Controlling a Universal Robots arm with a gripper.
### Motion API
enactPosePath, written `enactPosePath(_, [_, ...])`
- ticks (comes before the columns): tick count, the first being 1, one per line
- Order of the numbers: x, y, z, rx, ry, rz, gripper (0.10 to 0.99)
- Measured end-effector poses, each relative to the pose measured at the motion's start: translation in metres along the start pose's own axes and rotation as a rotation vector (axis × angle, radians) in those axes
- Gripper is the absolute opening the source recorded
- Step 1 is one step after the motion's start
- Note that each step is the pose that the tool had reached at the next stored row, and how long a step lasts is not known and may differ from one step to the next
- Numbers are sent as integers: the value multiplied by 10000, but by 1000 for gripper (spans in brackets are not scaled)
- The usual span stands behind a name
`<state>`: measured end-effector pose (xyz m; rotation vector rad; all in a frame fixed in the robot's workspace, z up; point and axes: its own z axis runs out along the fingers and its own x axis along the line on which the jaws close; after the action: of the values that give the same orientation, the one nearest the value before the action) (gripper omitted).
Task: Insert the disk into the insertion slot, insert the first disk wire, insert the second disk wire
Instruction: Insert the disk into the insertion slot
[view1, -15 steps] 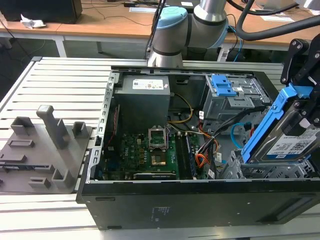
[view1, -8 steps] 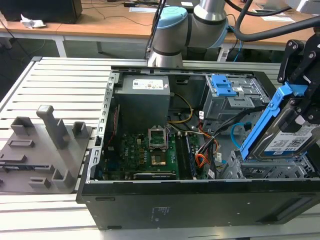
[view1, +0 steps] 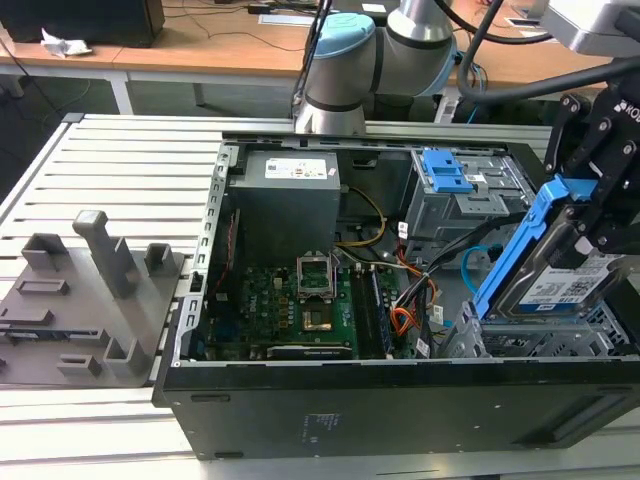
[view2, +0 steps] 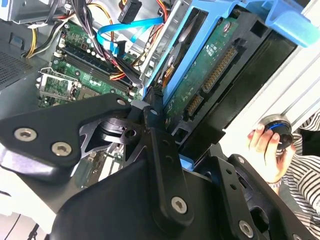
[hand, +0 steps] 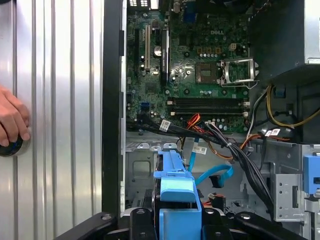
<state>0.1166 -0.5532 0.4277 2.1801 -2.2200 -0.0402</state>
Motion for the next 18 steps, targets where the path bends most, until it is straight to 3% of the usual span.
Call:
enactPosePath(6, [-4, -10, 144, 0, 2, 0, 361])
enactPosePath(12, [-5, -20, 359, 0, 1, 0, 361])
enactPosePath(18, [-5, -23, 437, 0, 2, 1, 361])
